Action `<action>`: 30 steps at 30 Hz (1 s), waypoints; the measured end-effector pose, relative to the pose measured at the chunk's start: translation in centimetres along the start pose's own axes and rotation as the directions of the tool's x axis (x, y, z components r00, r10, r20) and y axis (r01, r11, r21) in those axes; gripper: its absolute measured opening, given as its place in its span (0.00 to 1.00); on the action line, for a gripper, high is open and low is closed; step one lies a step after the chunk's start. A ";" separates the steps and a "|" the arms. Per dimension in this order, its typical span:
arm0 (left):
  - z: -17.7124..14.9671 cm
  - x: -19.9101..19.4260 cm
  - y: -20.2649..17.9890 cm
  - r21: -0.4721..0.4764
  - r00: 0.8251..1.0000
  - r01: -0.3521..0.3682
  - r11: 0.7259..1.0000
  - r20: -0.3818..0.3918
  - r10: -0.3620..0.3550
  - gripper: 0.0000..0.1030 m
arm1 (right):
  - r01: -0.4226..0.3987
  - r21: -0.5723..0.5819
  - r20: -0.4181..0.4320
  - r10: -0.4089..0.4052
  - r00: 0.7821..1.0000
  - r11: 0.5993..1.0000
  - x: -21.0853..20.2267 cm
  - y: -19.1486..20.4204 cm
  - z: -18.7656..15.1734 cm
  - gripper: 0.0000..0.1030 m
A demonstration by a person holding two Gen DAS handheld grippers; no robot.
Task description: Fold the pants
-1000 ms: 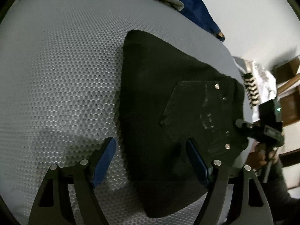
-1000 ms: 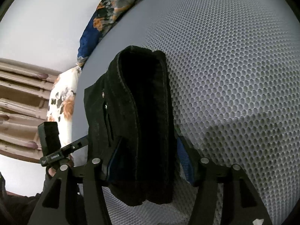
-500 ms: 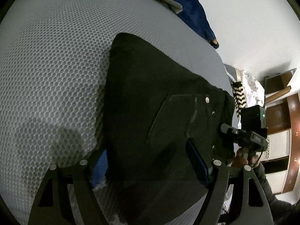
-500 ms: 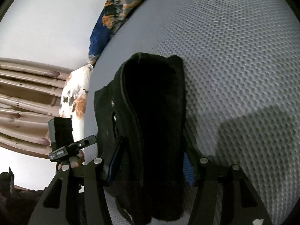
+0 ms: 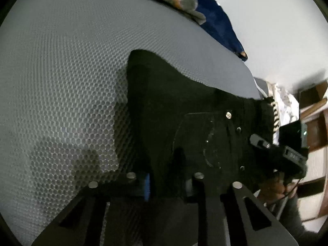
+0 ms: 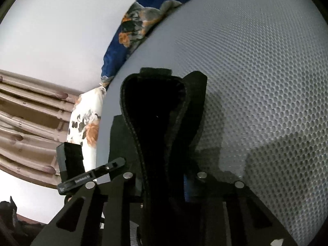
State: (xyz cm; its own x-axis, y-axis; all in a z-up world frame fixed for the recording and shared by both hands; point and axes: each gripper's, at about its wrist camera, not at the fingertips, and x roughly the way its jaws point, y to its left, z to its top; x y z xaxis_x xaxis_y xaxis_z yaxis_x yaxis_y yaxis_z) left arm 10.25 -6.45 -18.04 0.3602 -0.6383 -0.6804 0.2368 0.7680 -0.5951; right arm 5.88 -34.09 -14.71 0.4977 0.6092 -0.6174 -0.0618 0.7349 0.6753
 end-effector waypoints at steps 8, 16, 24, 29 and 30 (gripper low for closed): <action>1.8 -3.6 1.2 0.042 0.997 0.004 0.999 0.074 -0.007 0.16 | -0.006 -0.045 0.014 0.007 1.000 0.999 0.4 3.6 1.9 0.23; 6.9 -5.5 2.4 0.069 0.987 -0.056 0.996 0.152 0.045 0.16 | -0.020 -0.074 0.017 0.021 1.000 0.997 3.4 5.9 6.8 0.22; 12.4 -5.0 3.9 0.084 0.979 -0.116 0.990 0.177 0.099 0.16 | 0.009 -0.099 0.001 -0.009 1.000 0.995 6.9 7.5 11.7 0.22; 14.8 -3.8 5.4 0.068 0.977 -0.130 0.989 0.177 0.117 0.16 | 0.034 -0.107 -0.013 -0.035 0.999 0.994 8.7 7.7 13.8 0.22; 15.0 -3.7 5.6 0.064 0.978 -0.129 0.990 0.175 0.117 0.16 | 0.041 -0.109 -0.015 -0.043 0.999 0.993 9.1 7.7 14.0 0.22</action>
State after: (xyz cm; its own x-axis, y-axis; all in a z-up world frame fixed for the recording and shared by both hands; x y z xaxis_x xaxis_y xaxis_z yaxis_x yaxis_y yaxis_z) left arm 23.76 0.98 -12.44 0.5380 -0.5251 -0.6594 0.2452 0.8459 -0.4736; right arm 22.06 -27.11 -9.47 0.4871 0.5814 -0.6518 -0.1348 0.7874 0.6016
